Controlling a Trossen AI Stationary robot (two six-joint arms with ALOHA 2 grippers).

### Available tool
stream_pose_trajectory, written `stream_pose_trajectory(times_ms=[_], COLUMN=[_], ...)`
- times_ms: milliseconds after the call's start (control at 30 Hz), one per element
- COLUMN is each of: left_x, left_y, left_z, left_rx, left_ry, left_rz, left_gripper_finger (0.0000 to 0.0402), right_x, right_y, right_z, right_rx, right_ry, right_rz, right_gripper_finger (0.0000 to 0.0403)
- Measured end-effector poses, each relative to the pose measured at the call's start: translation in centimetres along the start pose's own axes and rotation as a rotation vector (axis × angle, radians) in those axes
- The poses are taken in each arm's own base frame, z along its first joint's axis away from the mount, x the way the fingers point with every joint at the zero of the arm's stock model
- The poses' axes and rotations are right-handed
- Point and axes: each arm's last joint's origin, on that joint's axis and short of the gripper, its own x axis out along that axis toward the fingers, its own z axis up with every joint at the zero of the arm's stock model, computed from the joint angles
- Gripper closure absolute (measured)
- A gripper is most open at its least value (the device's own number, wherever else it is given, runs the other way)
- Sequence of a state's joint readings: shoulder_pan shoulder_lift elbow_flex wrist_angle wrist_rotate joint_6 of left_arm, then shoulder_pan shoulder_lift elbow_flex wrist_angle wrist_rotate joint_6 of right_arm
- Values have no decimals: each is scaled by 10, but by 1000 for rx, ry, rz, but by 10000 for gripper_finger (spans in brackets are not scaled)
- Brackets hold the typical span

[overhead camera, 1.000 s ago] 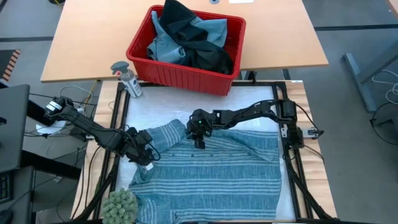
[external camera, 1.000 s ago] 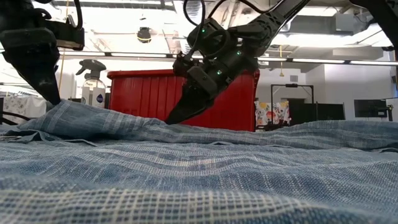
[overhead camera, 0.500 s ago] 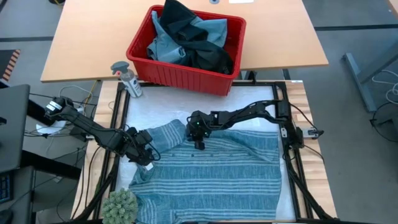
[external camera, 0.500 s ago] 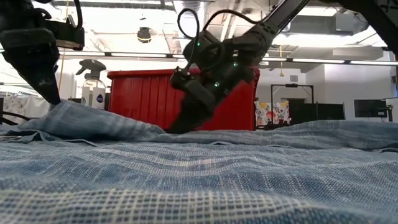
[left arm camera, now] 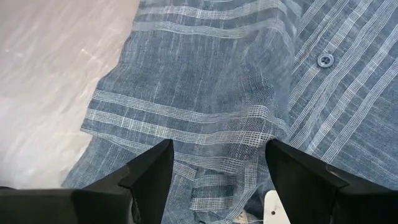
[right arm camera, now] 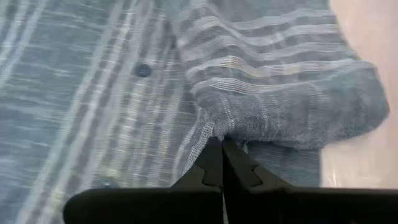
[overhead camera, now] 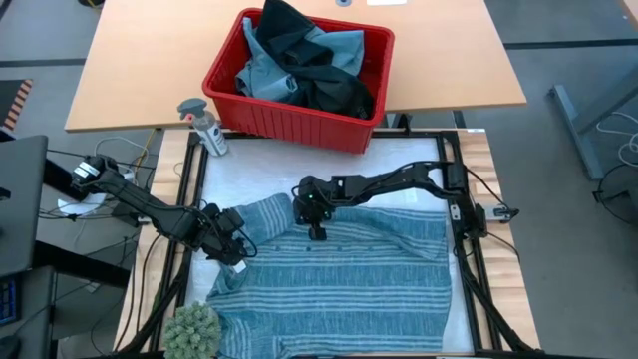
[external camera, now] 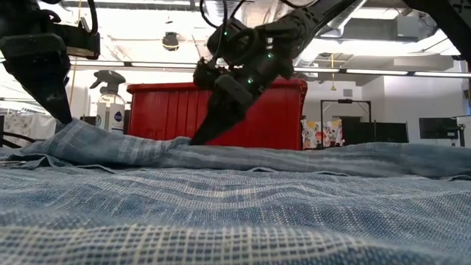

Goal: Fold Laundry from Bin
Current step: Fold the light blue shirt

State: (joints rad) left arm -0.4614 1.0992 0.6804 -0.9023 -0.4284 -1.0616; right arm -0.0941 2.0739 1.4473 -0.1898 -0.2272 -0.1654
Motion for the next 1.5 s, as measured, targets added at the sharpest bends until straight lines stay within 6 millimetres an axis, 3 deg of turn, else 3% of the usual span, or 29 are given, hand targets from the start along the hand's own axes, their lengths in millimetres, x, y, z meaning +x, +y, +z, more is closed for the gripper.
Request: stream_pose_trajectory(times_ms=[467, 767, 933, 1067, 1333, 1500], left_x=[-5, -31, -31, -20, 11, 23], left_y=[-1, -5, -16, -26, -40, -45], left_z=[-3, 20, 29, 29, 18, 13], left_rx=[-34, -164, -198, -159, -68, -24], left_ry=[138, -106, -215, -188, -54, 4], left_rz=[-93, -138, -198, -192, -80, -40], left_gripper_finger=[157, 157, 157, 157, 157, 157], right_x=[6, 9, 9, 8, -29, -59], right_y=[40, 60, 56, 52, 51, 45], right_z=[-5, -4, -4, -5, 12, 10], right_rx=[-68, -220, -249, -244, -237, -95], right_ry=[111, 109, 104, 107, 63, 176], right_rz=[81, 127, 122, 117, 134, 81], right_gripper_finger=[386, 349, 327, 301, 238, 233])
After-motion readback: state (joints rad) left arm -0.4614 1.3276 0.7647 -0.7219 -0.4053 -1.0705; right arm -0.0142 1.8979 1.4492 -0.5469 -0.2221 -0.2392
